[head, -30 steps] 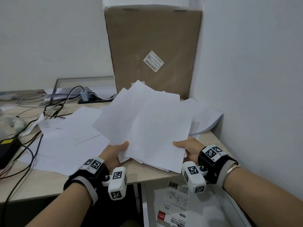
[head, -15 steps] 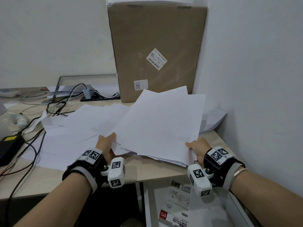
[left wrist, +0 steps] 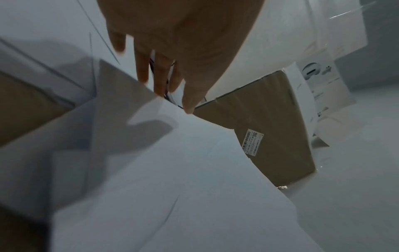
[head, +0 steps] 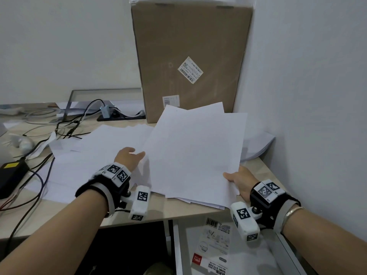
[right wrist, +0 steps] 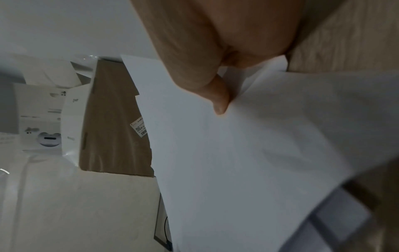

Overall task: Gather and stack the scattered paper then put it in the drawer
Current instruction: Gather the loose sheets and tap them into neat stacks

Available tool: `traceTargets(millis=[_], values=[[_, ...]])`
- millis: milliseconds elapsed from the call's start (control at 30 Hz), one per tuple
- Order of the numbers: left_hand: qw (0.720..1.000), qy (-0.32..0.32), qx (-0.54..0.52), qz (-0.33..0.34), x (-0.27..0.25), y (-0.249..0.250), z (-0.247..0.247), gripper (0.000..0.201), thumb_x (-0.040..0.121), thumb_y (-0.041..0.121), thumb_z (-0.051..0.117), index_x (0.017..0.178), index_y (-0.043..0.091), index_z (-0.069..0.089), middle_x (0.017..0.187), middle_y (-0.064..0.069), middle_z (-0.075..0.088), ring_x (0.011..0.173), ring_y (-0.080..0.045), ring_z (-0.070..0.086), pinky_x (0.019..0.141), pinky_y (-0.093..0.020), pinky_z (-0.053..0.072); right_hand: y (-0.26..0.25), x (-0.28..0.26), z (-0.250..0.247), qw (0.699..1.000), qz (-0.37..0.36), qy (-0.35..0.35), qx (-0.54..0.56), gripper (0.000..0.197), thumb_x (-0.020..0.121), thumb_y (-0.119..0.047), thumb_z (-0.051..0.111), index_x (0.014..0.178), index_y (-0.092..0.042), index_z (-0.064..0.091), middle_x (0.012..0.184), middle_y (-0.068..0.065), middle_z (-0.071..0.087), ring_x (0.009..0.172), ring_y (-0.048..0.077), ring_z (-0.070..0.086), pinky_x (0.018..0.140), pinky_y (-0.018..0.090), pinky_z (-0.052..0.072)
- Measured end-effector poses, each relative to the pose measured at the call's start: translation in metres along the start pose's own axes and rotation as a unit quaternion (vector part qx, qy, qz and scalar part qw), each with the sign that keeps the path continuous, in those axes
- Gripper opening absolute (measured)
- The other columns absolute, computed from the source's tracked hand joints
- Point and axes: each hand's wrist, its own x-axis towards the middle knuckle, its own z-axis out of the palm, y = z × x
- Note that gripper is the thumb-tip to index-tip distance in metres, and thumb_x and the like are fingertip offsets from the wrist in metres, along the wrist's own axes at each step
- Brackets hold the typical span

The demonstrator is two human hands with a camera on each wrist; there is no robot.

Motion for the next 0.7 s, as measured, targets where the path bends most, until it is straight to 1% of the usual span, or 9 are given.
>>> traceTargets(millis=[100, 167, 233, 267, 333, 433, 500, 600, 700], values=[[0.999, -0.023, -0.035, 0.006, 0.003, 0.003, -0.003, 0.028, 0.083, 0.022, 0.071, 0.106, 0.006, 0.067, 0.102, -0.013, 0.066, 0.096, -0.03, 0.062, 0.09, -0.034, 0.049, 0.001, -0.001, -0.001, 1.0, 0.002, -0.005, 0.001, 0.035, 0.092, 0.005, 0.053, 0.126, 0.0, 0.056, 0.121, 0.016, 0.064, 0.112, 0.035, 0.06, 0.101, 0.048, 0.045], [0.999, -0.028, 0.003, 0.017, 0.002, 0.004, -0.004, 0.015, 0.088, 0.014, 0.064, 0.092, 0.001, 0.07, 0.086, -0.012, 0.062, 0.082, -0.025, 0.056, 0.076, -0.029, 0.046, 0.001, -0.001, 0.001, 1.0, 0.001, -0.001, -0.009, 0.033, 0.091, 0.004, 0.054, 0.124, 0.0, 0.057, 0.12, 0.015, 0.064, 0.111, 0.034, 0.06, 0.1, 0.045, 0.046], [0.998, 0.009, 0.059, 0.021, 0.002, 0.004, -0.007, 0.024, 0.092, 0.009, 0.051, 0.082, -0.006, 0.066, 0.083, -0.019, 0.059, 0.081, -0.027, 0.054, 0.074, -0.034, 0.043, 0.001, 0.0, 0.002, 1.0, 0.001, 0.01, -0.017, 0.032, 0.091, 0.004, 0.055, 0.123, 0.0, 0.058, 0.122, 0.015, 0.064, 0.111, 0.033, 0.06, 0.1, 0.045, 0.046], [0.997, 0.043, 0.065, 0.012, 0.003, 0.002, -0.01, 0.028, 0.093, 0.007, 0.045, 0.082, -0.01, 0.064, 0.085, -0.026, 0.06, 0.083, -0.032, 0.057, 0.075, -0.037, 0.045, 0.001, 0.0, 0.002, 1.0, 0.001, 0.015, -0.017, 0.032, 0.091, 0.004, 0.054, 0.122, 0.0, 0.058, 0.122, 0.015, 0.064, 0.111, 0.033, 0.06, 0.101, 0.046, 0.045], [0.992, 0.118, 0.029, -0.033, 0.007, -0.007, -0.019, 0.031, 0.095, 0.005, 0.04, 0.094, -0.015, 0.064, 0.101, -0.032, 0.064, 0.097, -0.042, 0.061, 0.084, -0.041, 0.047, 0.0, 0.001, 0.002, 1.0, 0.004, 0.025, -0.015, 0.03, 0.091, 0.005, 0.053, 0.121, 0.001, 0.058, 0.12, 0.015, 0.064, 0.112, 0.034, 0.059, 0.1, 0.045, 0.045], [0.966, 0.229, -0.059, -0.103, 0.007, -0.017, -0.035, 0.035, 0.099, 0.01, 0.037, 0.116, -0.011, 0.058, 0.121, -0.03, 0.059, 0.114, -0.041, 0.055, 0.096, -0.042, 0.043, 0.0, 0.001, 0.001, 0.999, 0.008, 0.031, -0.017, 0.028, 0.092, 0.004, 0.052, 0.119, 0.003, 0.057, 0.116, 0.018, 0.063, 0.112, 0.036, 0.059, 0.099, 0.047, 0.046], [0.945, 0.276, -0.118, -0.127, 0.006, -0.019, -0.046, 0.035, 0.099, 0.011, 0.037, 0.123, -0.005, 0.056, 0.126, -0.026, 0.058, 0.118, -0.038, 0.054, 0.098, -0.04, 0.043, 0.0, 0.0, 0.001, 0.999, 0.011, 0.03, -0.02, 0.027, 0.092, 0.004, 0.051, 0.118, 0.002, 0.058, 0.113, 0.017, 0.064, 0.11, 0.036, 0.059, 0.098, 0.047, 0.047], [0.927, 0.3, -0.187, -0.127, 0.008, -0.019, -0.056, 0.031, 0.097, 0.014, 0.041, 0.121, 0.003, 0.058, 0.123, -0.019, 0.061, 0.113, -0.033, 0.057, 0.095, -0.038, 0.046, 0.0, -0.002, 0.002, 0.999, 0.008, 0.021, -0.031, 0.024, 0.092, 0.003, 0.052, 0.114, 0.0, 0.06, 0.113, 0.015, 0.065, 0.105, 0.034, 0.061, 0.097, 0.047, 0.048], [0.948, 0.248, -0.19, -0.07, 0.002, -0.009, -0.049, 0.029, 0.096, 0.014, 0.044, 0.117, 0.003, 0.061, 0.114, -0.015, 0.063, 0.103, -0.03, 0.06, 0.087, -0.035, 0.048, -0.003, -0.005, 0.002, 0.999, 0.011, 0.0, -0.038, 0.025, 0.092, 0.001, 0.052, 0.116, -0.003, 0.059, 0.12, 0.016, 0.064, 0.108, 0.035, 0.06, 0.099, 0.047, 0.047]])
